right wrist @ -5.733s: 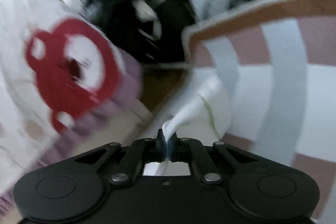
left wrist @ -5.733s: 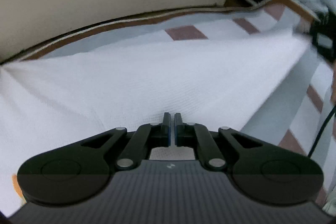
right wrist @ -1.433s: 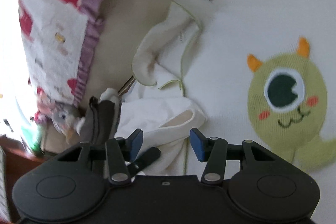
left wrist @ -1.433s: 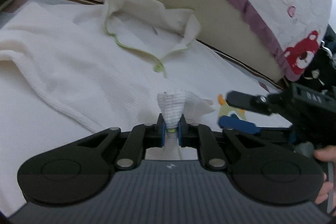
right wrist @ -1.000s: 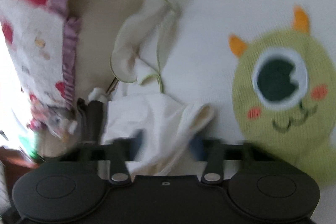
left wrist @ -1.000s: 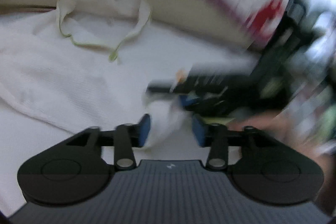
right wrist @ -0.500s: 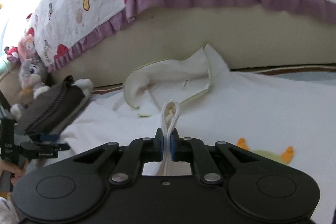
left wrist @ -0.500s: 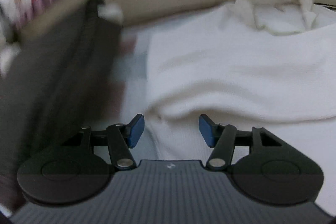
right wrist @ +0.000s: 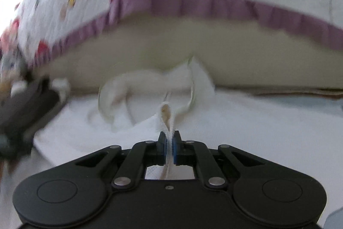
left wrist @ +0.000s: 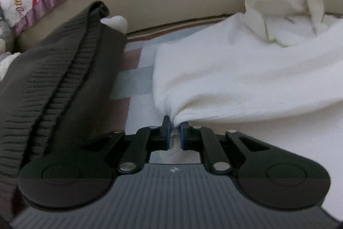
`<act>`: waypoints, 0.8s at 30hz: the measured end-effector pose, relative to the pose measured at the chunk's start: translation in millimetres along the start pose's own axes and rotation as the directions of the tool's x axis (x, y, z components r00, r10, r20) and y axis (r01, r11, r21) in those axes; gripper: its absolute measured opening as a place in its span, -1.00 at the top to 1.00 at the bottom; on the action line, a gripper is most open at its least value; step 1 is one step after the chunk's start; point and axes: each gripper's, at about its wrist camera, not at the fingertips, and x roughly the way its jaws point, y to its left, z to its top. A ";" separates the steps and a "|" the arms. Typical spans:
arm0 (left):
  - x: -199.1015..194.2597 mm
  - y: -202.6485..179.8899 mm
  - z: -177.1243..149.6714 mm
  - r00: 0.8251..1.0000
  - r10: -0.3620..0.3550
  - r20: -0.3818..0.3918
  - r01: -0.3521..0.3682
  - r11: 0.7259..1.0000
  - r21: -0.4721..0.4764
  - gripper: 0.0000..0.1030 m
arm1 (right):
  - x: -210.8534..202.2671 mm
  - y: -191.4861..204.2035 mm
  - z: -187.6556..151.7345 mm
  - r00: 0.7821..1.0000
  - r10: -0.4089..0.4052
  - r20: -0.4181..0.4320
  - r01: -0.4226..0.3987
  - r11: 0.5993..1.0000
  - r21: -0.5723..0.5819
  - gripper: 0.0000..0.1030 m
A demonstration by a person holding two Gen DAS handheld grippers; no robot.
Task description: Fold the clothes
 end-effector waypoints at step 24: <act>-46.3 -9.2 34.1 0.908 -0.362 0.210 0.397 0.903 -0.161 -0.02 | 33.4 -62.3 -5.1 0.907 -0.413 -0.085 0.411 0.911 -0.041 0.43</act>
